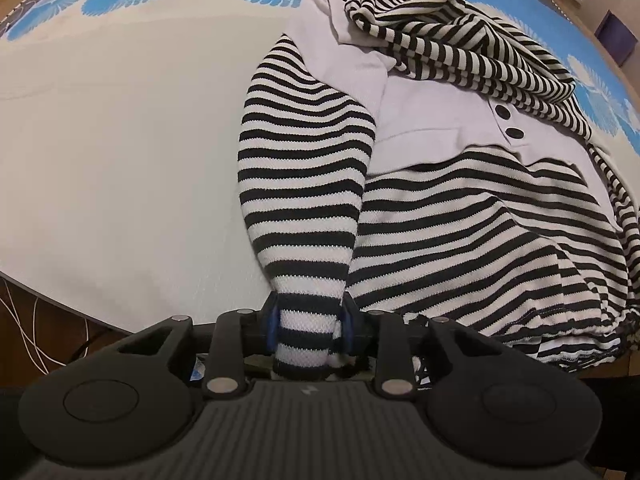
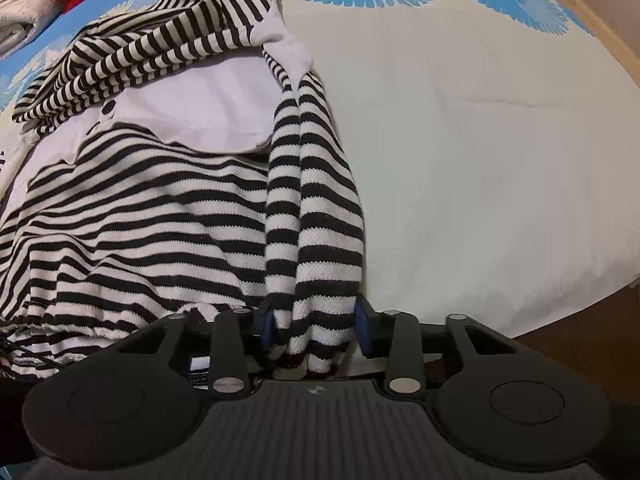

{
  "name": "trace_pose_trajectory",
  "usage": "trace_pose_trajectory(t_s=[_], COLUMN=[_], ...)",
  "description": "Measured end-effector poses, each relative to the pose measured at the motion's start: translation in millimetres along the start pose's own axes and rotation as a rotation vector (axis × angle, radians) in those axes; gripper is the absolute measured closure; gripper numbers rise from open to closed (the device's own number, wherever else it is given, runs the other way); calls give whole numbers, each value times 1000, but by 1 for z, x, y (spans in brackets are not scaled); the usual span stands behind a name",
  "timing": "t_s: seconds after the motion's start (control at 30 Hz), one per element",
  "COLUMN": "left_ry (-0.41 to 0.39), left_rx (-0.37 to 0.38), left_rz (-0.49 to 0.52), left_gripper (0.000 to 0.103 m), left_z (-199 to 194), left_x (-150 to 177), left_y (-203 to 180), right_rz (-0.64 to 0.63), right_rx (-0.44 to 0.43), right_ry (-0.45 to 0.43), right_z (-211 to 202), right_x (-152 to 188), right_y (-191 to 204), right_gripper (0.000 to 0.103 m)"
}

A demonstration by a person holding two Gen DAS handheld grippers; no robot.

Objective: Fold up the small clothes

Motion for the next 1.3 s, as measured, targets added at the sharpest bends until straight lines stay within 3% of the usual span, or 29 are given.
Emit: trace_pose_trajectory(t_s=[0.13, 0.23, 0.33, 0.5, 0.8, 0.87, 1.0, 1.3], left_ry=[-6, -18, -8, 26, 21, 14, -38, -259], left_rx=[10, 16, 20, 9, -7, -4, -11, 33], left_rz=[-7, -18, -31, 14, 42, 45, 63, 116], left_gripper=[85, 87, 85, 76, 76, 82, 95, 96], left_z=[-1, -3, -2, 2, 1, 0, -9, -69], left_x=[-1, -3, -3, 4, 5, 5, 0, -31], left_y=[-1, -2, -1, -6, -7, -7, -10, -21], right_rz=[17, 17, 20, 4, -55, -56, -45, 39], right_rx=[-18, -26, -28, -17, 3, -1, -23, -142], right_ry=[-32, -54, -55, -7, 18, 17, -5, -260], right_z=[-5, -8, -8, 0, 3, 3, -2, -70], right_x=[-5, -8, -9, -3, 2, 2, 0, -43], right_y=[0, 1, 2, 3, 6, 6, 7, 2], right_gripper=[83, 85, 84, 73, 71, 73, 86, 90])
Point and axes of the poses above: each gripper's, at about its wrist camera, not at the fingertips, and z roughly the way its jaws point, y to its left, x to its underside, the point moved 10 cm from there along z, roughly the way its jaws point, and after that the axes turned 5 degrees about -x, right-handed, at the moved point
